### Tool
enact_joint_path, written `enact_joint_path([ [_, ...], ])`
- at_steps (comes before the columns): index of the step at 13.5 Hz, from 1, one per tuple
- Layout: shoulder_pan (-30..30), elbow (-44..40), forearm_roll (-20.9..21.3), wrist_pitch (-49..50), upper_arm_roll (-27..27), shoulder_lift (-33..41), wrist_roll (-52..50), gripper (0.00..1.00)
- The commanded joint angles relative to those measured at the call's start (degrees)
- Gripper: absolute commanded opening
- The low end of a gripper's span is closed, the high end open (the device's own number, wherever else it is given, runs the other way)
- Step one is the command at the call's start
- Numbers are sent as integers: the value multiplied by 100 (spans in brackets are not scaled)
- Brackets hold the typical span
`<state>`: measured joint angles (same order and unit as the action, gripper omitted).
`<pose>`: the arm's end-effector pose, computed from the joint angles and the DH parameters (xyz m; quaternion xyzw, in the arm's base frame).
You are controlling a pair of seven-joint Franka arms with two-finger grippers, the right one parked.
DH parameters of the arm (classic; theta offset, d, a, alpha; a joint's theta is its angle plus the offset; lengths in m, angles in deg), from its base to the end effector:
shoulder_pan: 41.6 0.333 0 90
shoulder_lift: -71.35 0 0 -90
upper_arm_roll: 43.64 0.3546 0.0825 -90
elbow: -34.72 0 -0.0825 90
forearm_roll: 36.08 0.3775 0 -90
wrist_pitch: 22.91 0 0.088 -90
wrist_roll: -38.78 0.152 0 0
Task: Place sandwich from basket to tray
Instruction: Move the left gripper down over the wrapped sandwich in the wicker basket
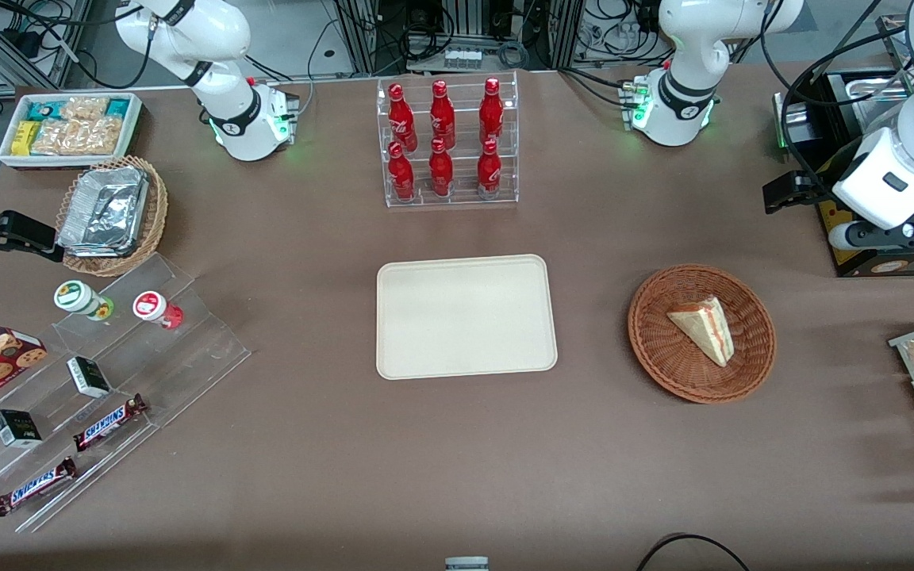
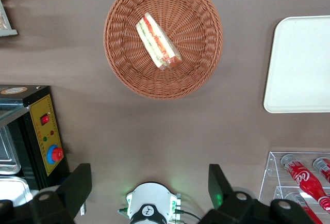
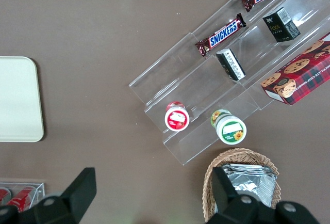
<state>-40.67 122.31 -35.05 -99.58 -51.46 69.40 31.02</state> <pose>0.5199 -0.0585 0.6025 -0.9937 -0.0084 0.1102 0.0208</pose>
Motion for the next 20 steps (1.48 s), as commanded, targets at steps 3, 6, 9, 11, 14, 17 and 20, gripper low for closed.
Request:
enact_joint_path([
  [3, 48, 38, 72, -93, -62, 55, 82, 100],
  [6, -40, 353, 231, -548, -79, -50, 64, 100],
  [9, -31, 1021, 222, -1313, -71, -59, -32, 100],
  [11, -14, 1504, 222, -1866, -62, -77, -207, 100],
  [14, 21, 1822, 222, -2500, -44, -339, -270, 100],
  [17, 21, 1823, 240, -2940, -18, -787, -313, 100],
  [20, 21, 1858, 319, -3327, -9, -1078, -384, 100],
])
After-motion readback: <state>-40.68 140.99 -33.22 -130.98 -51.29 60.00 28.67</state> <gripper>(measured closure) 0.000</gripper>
